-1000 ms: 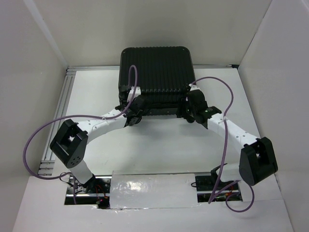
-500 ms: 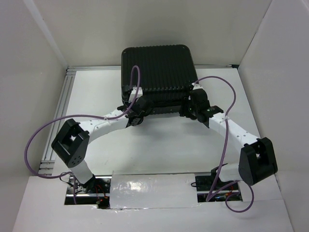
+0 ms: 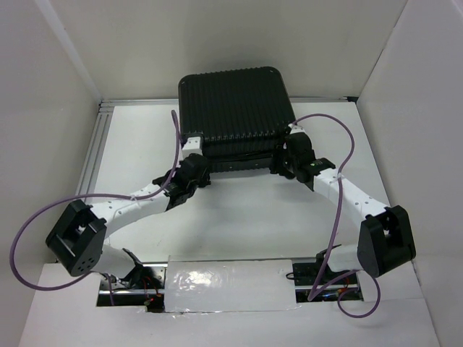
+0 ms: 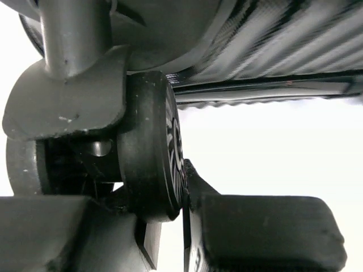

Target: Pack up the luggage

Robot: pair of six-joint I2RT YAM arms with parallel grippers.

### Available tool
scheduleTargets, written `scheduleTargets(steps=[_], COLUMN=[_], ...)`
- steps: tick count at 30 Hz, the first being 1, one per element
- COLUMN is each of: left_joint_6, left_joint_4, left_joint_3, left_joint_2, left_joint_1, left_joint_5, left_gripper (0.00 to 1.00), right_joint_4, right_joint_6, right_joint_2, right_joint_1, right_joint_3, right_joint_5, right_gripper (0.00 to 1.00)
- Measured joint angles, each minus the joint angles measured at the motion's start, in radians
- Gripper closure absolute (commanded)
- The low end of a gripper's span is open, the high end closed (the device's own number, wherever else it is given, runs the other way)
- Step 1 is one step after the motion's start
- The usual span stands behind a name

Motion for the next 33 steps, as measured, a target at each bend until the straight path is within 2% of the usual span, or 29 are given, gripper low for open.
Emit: scheduleTargets(steps=[4, 9, 12, 13, 14, 16, 21, 28, 33], left_joint_6=[-0.01, -0.026, -0.019, -0.014, -0.001, 0.023, 0.074, 0.113, 0.133], left_joint_4=[0.127, 0.18, 0.202, 0.205, 0.203, 0.188, 0.144, 0.048, 0.043], left_joint_3=[-0.09, -0.135, -0.168, -0.182, -0.199, -0.24, -0.266, -0.268, -0.325], left_joint_2=[-0.052, -0.088, -0.127, -0.148, -0.173, -0.233, -0.325, -0.375, -0.422], left_joint_1=[0.035, 0.072, 0.093, 0.1, 0.108, 0.134, 0.147, 0.064, 0.039], left_joint_5=[0.098, 0.151, 0.187, 0.199, 0.21, 0.248, 0.337, 0.371, 0.397], left_gripper=[1.0, 0.97, 0.71, 0.54, 0.45, 0.38, 0.35, 0.34, 0.34], right_joint_4=[0.0, -0.005, -0.009, -0.009, -0.008, -0.006, 0.026, 0.116, 0.211], right_joint_6=[0.0, -0.002, -0.01, -0.012, -0.013, -0.018, -0.035, -0.066, -0.072], right_joint_2=[0.0, 0.0, 0.0, 0.0, 0.0, 0.0, -0.009, -0.027, -0.08], right_joint_1=[0.0, 0.0, 0.0, 0.0, 0.0, 0.0, 0.0, 0.0, -0.001], right_joint_3=[0.0, 0.0, 0.0, 0.0, 0.0, -0.002, -0.03, -0.088, -0.18], right_joint_5=[-0.001, -0.005, -0.008, -0.008, -0.008, -0.01, -0.032, -0.044, -0.09], right_gripper=[0.48, 0.48, 0.48, 0.48, 0.48, 0.46, 0.38, 0.38, 0.39])
